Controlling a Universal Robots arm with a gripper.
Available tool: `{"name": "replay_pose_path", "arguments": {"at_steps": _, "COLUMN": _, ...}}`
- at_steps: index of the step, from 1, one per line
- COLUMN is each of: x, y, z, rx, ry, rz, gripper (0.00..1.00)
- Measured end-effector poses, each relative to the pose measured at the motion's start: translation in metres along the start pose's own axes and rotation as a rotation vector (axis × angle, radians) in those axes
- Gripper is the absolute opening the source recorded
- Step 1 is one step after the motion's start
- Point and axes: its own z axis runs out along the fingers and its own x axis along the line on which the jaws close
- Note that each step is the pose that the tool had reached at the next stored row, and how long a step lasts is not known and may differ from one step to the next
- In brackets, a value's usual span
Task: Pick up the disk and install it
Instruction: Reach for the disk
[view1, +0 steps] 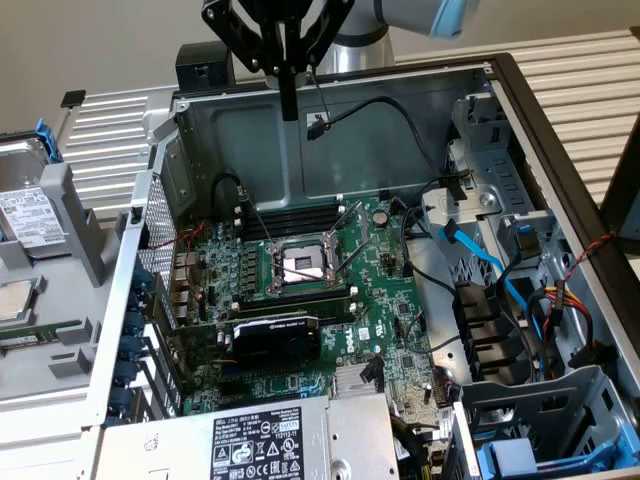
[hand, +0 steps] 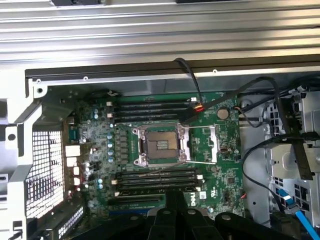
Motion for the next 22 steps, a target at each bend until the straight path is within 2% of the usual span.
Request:
{"name": "replay_pose_path", "arguments": {"at_steps": 14, "x": 0.056, "y": -0.0021, "z": -0.0037, "rx": -0.0001, "ry": -0.0014, "rz": 0.0, "gripper": 0.11}}
{"name": "replay_pose_path", "arguments": {"at_steps": 17, "x": 0.064, "y": 0.0038, "z": -0.0064, "rx": -0.0001, "ry": -0.0014, "rz": 0.0, "gripper": 0.11}}
{"name": "replay_pose_path", "arguments": {"at_steps": 22, "x": 0.07, "y": 0.0228, "z": -0.0076, "rx": -0.0001, "ry": -0.0015, "rz": 0.0, "gripper": 0.11}}
